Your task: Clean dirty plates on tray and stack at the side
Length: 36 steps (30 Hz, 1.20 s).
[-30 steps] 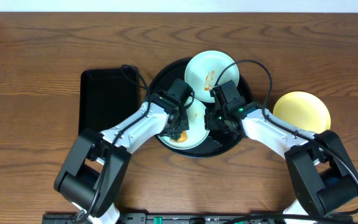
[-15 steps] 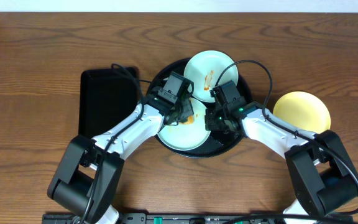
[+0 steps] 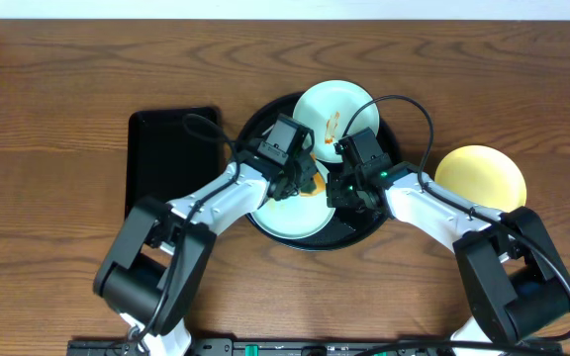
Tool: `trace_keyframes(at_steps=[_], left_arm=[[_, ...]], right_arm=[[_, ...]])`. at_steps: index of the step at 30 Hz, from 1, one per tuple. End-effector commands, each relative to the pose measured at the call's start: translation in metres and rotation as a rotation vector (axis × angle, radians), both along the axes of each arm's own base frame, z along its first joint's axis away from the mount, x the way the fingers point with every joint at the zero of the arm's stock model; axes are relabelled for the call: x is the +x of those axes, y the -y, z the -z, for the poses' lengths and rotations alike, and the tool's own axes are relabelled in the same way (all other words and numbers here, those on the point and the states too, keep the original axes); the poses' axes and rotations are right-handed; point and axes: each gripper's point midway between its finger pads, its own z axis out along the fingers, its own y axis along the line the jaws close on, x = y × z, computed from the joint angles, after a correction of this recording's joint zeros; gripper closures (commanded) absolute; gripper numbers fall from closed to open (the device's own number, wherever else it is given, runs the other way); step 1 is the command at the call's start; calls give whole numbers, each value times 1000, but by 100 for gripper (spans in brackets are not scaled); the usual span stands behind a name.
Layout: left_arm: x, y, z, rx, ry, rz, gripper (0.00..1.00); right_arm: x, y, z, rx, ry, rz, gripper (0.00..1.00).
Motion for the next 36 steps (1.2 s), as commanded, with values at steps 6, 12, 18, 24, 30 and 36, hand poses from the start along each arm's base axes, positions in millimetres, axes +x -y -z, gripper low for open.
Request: trace_keyframes(at_steps=[6, 12, 18, 24, 30, 36], left_arm=[[-18, 12, 23, 40, -44, 43, 93], [-34, -23, 32, 225, -66, 175, 93], [-42, -63, 15, 367, -74, 237, 93], [-33, -83, -36, 360, 34, 260, 93], [-22, -125, -73, 363, 102, 190, 93], [-18, -179, -77, 371, 55, 46, 93]], right_arm=[[-2, 4, 6, -28, -11, 11, 99], [-2, 4, 6, -29, -11, 11, 99], [-2, 4, 6, -33, -9, 12, 99], [4, 3, -6, -26, 37, -5, 99], [15, 9, -41, -60, 166, -45, 99], [22, 36, -88, -195, 337, -73, 99]])
